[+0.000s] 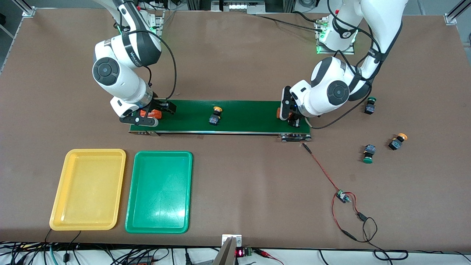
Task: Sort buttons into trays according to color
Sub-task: 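Release the battery on the belt while the right gripper lifts its battery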
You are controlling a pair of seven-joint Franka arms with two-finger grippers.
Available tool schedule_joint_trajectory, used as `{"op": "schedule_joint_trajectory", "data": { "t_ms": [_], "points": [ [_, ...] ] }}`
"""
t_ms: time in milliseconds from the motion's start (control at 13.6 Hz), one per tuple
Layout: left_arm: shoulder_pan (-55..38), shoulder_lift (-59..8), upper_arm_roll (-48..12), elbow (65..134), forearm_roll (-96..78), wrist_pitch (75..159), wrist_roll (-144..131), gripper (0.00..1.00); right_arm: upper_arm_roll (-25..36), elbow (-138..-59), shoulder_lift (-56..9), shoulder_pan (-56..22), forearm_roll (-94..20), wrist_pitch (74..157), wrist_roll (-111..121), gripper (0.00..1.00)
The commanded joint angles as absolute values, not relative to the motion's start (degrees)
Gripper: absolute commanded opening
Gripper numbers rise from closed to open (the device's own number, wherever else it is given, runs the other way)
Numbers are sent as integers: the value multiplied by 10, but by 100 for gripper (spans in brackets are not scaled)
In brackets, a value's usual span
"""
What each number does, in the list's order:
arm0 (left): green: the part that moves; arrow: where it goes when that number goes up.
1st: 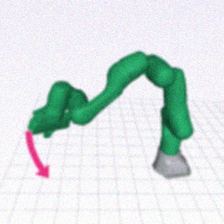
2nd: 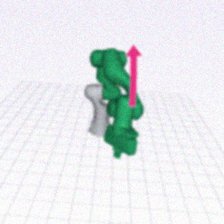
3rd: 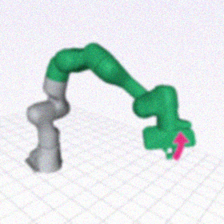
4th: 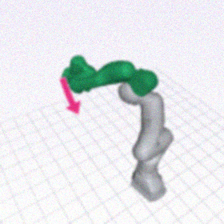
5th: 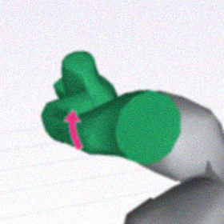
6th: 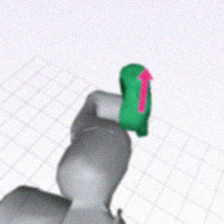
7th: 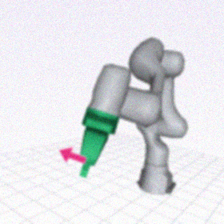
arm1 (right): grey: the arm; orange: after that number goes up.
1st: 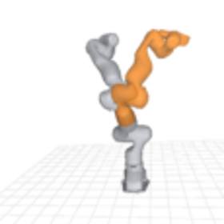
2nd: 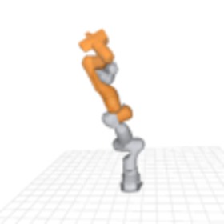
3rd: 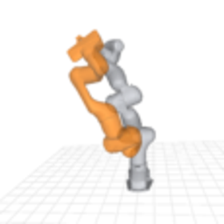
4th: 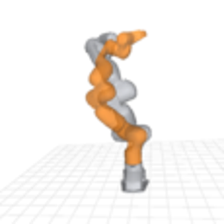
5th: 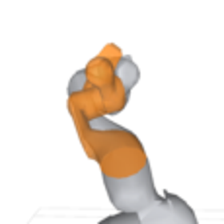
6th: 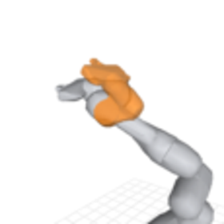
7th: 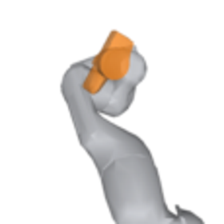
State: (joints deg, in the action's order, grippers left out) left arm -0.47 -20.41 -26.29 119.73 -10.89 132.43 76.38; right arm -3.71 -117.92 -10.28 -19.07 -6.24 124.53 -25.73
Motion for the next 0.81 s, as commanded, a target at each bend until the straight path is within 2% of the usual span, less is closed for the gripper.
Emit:
{"op": "schedule_joint_trajectory", "data": {
  "t_ms": [0, 440, 733],
  "points": [
    [-11, -197, -256, 1194, -111, 1325, 769, 100, -36, -1161, -122, -198, -53, 1245, -253, 100],
    [1, -151, -248, 1188, -112, 1300, 766, 100, -35, -1122, -170, -227, -54, 1245, -309, 100],
    [44, -146, -163, 1143, -113, 1295, 769, 100, -35, -1097, -202, -243, -53, 1248, -310, 100]
  ]
}}
